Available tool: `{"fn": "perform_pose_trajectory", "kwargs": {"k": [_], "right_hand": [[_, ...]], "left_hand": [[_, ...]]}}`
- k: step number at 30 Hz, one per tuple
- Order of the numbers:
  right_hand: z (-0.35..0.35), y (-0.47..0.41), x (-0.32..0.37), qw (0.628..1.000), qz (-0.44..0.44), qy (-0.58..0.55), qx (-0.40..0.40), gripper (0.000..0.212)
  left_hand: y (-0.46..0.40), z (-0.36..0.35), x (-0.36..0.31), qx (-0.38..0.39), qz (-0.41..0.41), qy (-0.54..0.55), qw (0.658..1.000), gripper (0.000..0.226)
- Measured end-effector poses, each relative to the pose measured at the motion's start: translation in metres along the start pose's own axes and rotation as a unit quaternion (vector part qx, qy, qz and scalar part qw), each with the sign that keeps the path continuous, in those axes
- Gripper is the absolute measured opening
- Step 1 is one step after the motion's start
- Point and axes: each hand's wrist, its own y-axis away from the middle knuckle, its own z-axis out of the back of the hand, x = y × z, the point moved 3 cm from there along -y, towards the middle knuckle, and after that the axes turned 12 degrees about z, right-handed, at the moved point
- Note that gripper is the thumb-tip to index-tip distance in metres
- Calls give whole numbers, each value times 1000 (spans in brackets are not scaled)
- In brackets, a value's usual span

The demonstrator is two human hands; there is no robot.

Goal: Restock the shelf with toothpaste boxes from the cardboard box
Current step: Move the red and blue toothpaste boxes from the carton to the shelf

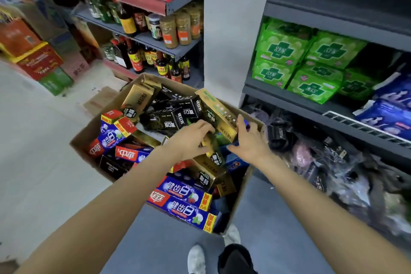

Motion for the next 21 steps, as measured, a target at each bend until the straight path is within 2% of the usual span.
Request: {"fn": "perform_pose_trajectory", "kwargs": {"k": [3,4,7,9,12,15,19,21], "right_hand": [[-6,14,30,991,70,20,-112,77],[-9,17,40,988,100,0,-122,69],[-24,18,66,984,150,-85,-50,54],[-32,16,79,979,172,-106,-13,50],[-41,18,97,974,169,-148,11,44],[-45,19,107,978,160,-131,26,42],[-37,25,116,979,144,-91,110,53],[-36,28,120,976,143,-53,152,55]], "left_hand": [[19,1,29,54,28,19,998,30],[25,2,38,56,35,37,997,28],[41,10,56,32,32,83,996,30],[51,13,71,27,41,92,995,42],[66,10,94,83,86,87,989,58],[72,6,103,122,108,117,980,60],[71,7,105,87,101,67,989,56],[72,6,106,76,99,81,989,54]]}}
